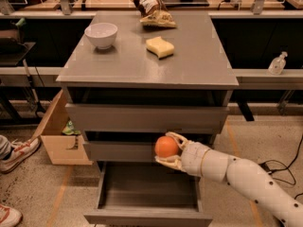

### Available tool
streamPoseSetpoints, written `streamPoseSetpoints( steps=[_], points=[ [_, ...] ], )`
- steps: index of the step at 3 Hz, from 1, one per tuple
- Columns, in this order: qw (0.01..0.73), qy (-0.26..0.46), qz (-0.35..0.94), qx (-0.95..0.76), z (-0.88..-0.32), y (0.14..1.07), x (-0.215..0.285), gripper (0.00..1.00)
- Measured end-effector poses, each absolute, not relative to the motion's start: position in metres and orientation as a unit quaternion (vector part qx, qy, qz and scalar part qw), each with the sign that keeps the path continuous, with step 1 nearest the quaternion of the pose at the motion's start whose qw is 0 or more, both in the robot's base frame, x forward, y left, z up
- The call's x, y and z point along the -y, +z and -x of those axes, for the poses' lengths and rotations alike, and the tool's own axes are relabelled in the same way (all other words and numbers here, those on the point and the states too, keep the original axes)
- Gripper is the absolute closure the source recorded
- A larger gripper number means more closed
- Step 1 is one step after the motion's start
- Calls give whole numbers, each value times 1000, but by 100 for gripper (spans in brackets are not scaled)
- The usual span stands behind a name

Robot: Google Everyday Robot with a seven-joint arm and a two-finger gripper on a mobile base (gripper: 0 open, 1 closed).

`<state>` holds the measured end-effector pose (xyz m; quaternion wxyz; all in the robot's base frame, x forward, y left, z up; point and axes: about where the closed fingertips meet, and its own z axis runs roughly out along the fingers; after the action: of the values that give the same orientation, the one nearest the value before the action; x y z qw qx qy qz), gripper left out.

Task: Pick orange from bottom drawer and place on counter

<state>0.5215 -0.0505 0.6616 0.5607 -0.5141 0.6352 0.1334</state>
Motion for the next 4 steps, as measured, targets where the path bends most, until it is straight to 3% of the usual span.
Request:
streamPoseSetpoints(
  steps=[2,4],
  points=[
    [597,52,521,-608,-534,776,85,100],
    [595,65,518,-611,-548,782,85,100]
  ],
)
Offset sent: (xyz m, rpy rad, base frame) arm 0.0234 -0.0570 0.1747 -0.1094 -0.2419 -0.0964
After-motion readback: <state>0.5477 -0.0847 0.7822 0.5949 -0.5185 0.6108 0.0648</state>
